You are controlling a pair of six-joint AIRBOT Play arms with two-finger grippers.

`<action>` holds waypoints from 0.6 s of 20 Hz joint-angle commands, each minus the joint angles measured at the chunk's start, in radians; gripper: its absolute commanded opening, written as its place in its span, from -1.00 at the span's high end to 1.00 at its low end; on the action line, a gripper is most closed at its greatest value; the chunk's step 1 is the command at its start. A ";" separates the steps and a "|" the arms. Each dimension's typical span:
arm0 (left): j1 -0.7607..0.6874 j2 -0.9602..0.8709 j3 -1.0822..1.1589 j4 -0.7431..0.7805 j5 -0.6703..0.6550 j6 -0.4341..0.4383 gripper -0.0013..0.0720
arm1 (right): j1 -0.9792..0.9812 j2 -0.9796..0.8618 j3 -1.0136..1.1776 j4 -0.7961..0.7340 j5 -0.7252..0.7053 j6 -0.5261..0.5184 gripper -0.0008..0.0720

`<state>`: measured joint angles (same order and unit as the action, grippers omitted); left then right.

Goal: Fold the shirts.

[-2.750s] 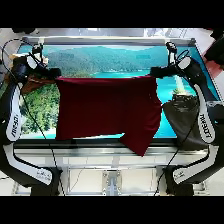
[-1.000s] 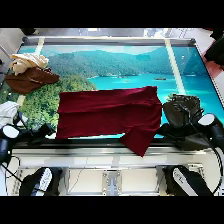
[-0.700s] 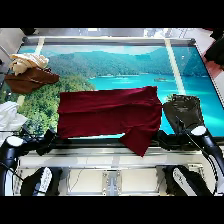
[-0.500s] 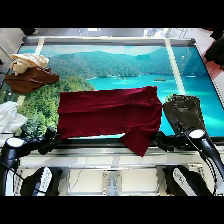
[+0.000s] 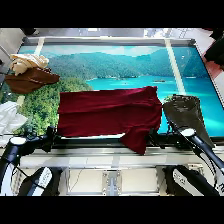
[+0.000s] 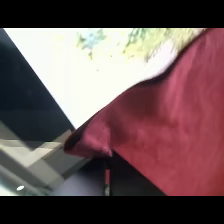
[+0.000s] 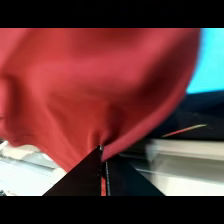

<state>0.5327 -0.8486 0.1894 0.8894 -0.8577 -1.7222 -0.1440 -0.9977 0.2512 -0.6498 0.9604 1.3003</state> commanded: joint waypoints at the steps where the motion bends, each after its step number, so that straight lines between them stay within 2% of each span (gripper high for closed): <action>1: 0.002 -0.009 0.006 -0.023 -0.004 0.058 0.92 | 0.021 -0.005 0.043 0.072 0.029 -0.037 0.93; 4: 0.003 0.096 0.058 -0.037 -0.148 0.188 0.92 | 0.021 0.094 0.113 0.064 0.153 -0.025 0.94; 7: 0.005 0.283 0.143 -0.038 -0.169 0.196 0.92 | 0.021 0.254 0.207 0.003 0.230 0.075 0.94; 9: 0.005 0.357 0.228 -0.039 -0.134 0.193 0.93 | 0.021 0.326 0.293 -0.084 0.209 0.135 0.94; 12: -0.037 0.290 0.348 -0.037 -0.127 0.255 0.94 | 0.021 0.262 0.415 -0.099 0.105 0.112 0.95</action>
<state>0.5220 -0.5568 0.4362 0.8566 -0.9897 -1.5242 -0.1234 -0.7311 0.5636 -0.7033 1.1297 1.3956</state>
